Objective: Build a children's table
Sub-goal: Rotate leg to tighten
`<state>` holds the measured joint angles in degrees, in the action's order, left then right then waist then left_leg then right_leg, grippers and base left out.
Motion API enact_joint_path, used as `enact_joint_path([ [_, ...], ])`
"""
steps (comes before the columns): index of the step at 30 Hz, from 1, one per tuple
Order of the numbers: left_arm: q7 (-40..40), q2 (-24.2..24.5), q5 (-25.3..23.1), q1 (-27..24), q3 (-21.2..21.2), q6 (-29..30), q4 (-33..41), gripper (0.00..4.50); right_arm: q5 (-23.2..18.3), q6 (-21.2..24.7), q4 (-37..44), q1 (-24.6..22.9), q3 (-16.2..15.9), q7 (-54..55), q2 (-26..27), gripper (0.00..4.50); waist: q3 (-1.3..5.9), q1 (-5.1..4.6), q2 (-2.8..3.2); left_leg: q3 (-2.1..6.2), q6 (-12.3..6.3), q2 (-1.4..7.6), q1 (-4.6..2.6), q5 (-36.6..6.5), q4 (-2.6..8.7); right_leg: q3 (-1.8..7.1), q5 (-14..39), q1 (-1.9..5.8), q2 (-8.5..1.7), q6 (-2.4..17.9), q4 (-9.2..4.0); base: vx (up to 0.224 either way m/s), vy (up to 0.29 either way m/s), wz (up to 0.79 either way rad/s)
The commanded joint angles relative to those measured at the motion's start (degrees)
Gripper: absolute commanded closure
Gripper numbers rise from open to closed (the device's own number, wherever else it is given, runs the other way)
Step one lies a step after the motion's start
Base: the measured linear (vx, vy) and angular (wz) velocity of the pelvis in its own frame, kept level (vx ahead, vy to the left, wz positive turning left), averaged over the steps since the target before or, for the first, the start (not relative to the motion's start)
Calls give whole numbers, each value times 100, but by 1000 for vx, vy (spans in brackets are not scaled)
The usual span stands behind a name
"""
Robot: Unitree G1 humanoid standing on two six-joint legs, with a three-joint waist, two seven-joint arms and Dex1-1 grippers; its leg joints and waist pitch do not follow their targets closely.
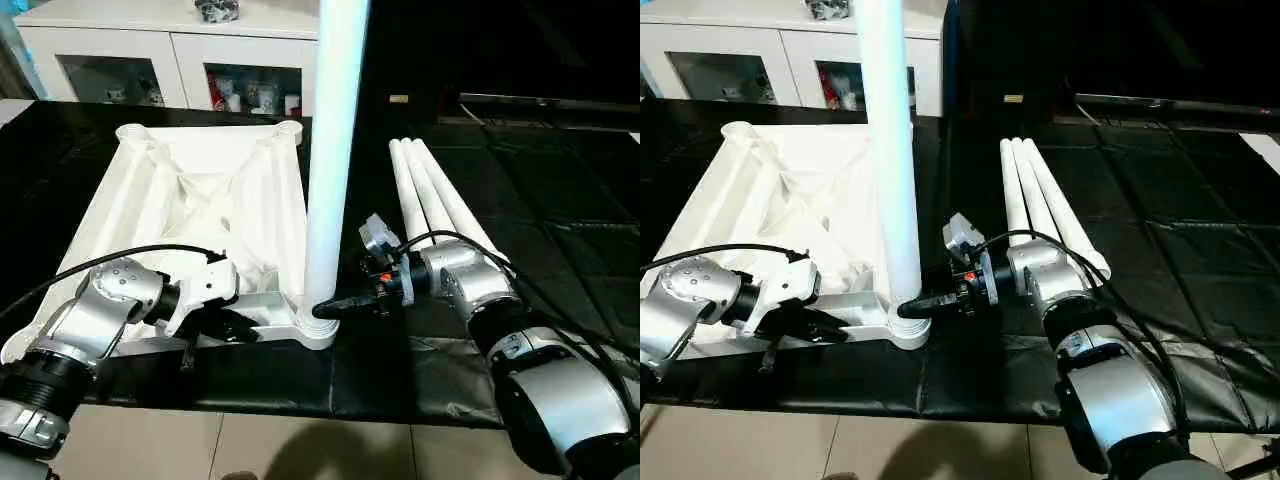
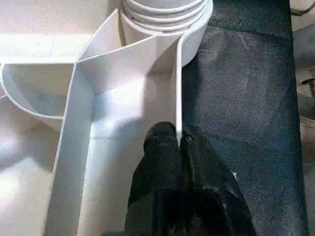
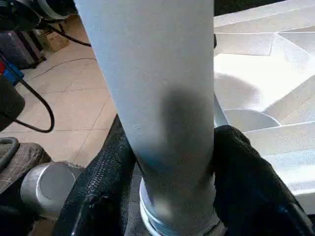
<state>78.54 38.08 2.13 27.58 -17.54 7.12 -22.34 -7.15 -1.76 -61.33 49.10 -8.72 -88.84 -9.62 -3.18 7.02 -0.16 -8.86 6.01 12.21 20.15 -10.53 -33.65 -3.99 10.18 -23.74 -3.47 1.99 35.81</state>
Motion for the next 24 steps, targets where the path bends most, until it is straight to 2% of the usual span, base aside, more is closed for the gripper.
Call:
enact_joint_path([
  [1, -296, -183, 13, 94, 90, 200, -73, 450, -79, 60, 69, -90, 5, -84, 99, 250, 400, -16, 98, -43, -122, 116, -17, -1247, 388, 265, 1013, 341, -415, 1419, -372, 0, 0, 0],
  [3, -444, -260, 52, 109, 161, 315, -111, 450, -110, 61, 114, -143, 29, -45, 122, 251, 396, -13, 86, -57, -119, 116, -28, -1248, 383, 271, 1055, 333, -409, 1405, -375, 0, 0, 0],
  [5, -1226, -668, 220, 182, 509, 836, -151, 450, -102, 112, 241, -383, 125, 653, 247, 251, 378, -1, 83, -62, -70, 121, -44, -1329, 396, 279, 1255, 324, -414, 1343, -406, 0, 0, 0],
  [7, -1484, -807, 266, 206, 614, 1015, -120, 450, -72, 149, 264, -462, 156, 994, 304, 251, 362, -4, 61, -50, -8, 101, -49, -1411, 406, 278, 1576, 330, -423, 1220, -440, 0, 0, 0],
  [8, -1884, -1041, 336, 255, 772, 1314, -53, 450, -28, 178, 288, -569, 223, 1534, 407, 252, 357, -24, 51, -43, -2, 87, -28, -1450, 415, 271, 1885, 343, -434, 1110, -467, 0, 0, 0],
  [9, -2230, -1269, 410, 304, 909, 1600, 18, 450, 8, 194, 304, -643, 304, 2072, 532, 252, 338, -59, 71, -38, 35, 81, -42, -1511, 419, 272, 2114, 309, -427, 1035, -494, 0, 0, 0],
  [10, -2230, -1269, 410, 304, 909, 1600, 18, 450, 8, 194, 304, -643, 304, 2072, 532, 252, 334, -81, 59, -42, 46, 73, -51, -1554, 415, 272, 2229, 308, -430, 994, -521, 0, 0, 0],
  [11, -2396, -1389, 442, 329, 977, 1744, 58, 450, 27, 196, 312, -678, 355, 2343, 600, 252, 347, -100, 40, -28, 34, 57, -27, -1491, 416, 267, 2350, 337, -441, 922, -533, 0, 0, 0],
  [12, -2693, -1591, 434, 386, 1047, 1891, 90, 450, -32, 323, 310, -661, 498, 2852, 775, 253, 347, -135, 54, -28, 19, 57, -21, -1447, 418, 273, 2331, 326, -426, 885, -542, 0, 0, 0],
  [13, -2960, -1800, 399, 453, 1093, 2036, 96, 450, -119, 443, 274, -587, 682, 3436, 974, 254, 354, -136, 97, -18, 18, 51, -35, -1447, 413, 266, 2316, 316, -424, 889, -536, 0, 0, 0],
  [14, -3045, -1863, 388, 475, 1110, 2075, 90, 450, -147, 483, 256, -560, 738, 3604, 1030, 254, 368, -165, 63, -23, 6, 40, -29, -1376, 404, 265, 2225, 321, -418, 888, -536, 0, 0, 0],
  [16, -3630, -2280, 329, 650, 1265, 2259, -30, 450, -228, 644, 178, -411, 983, 4548, 1338, 254, 372, -208, 92, -25, 2, 35, 6, -1198, 400, 269, 1968, 330, -395, 919, -520, 0, 0, 0],
  [17, -4013, -2527, 312, 791, 1381, 2268, -192, 450, -225, 655, 124, -320, 1051, 4973, 1474, 254, 378, -208, 116, -22, 16, 30, -2, -1167, 397, 261, 1915, 327, -389, 925, -516, 0, 0, 0],
  [18, -4249, -2658, 292, 883, 1441, 2247, -303, 450, -248, 646, 116, -279, 1079, 5122, 1544, 254, 423, -200, 93, -32, -5, 11, 9, -969, 363, 266, 1482, 354, -384, 1001, -480, 0, 0, 0],
  [20, -4491, -2803, 235, 1037, 1442, 2066, -505, 450, -354, 638, 80, -200, 1150, 5170, 1623, 254, 437, -173, 102, -41, -139, 0, 45, -780, 343, 269, 1013, 367, -375, 1097, -438, 0, 0, 0],
  [21, -4534, -2813, 194, 1058, 1425, 2054, -522, 450, -252, 590, 81, -203, 1087, 5225, 1605, 254, 441, -176, 100, -42, -180, -6, 67, -719, 336, 266, 890, 377, -371, 1120, -425, 0, 0, 0],
  [22, -4565, -2818, 165, 1068, 1417, 2059, -525, 450, -169, 555, 87, -210, 1035, 5271, 1590, 254, 463, -160, 116, -44, -251, 12, 52, -610, 324, 260, 652, 370, -377, 1186, -403, 0, 0, 0],
  [23, -4540, -2788, 113, 1072, 1368, 2044, -532, 450, -49, 467, 95, -236, 940, 5248, 1553, 254, 476, -158, 140, -37, -317, 11, 74, -453, 313, 257, 341, 390, -377, 1272, -360, 0, 0, 0],
  [24, -4485, -2712, 21, 1058, 1275, 2015, -508, 450, 1, 443, 102, -268, 915, 5242, 1518, 254, 469, -163, 134, -47, -373, 16, 79, -419, 307, 251, 172, 380, -374, 1321, -360, 0, 0, 0],
])
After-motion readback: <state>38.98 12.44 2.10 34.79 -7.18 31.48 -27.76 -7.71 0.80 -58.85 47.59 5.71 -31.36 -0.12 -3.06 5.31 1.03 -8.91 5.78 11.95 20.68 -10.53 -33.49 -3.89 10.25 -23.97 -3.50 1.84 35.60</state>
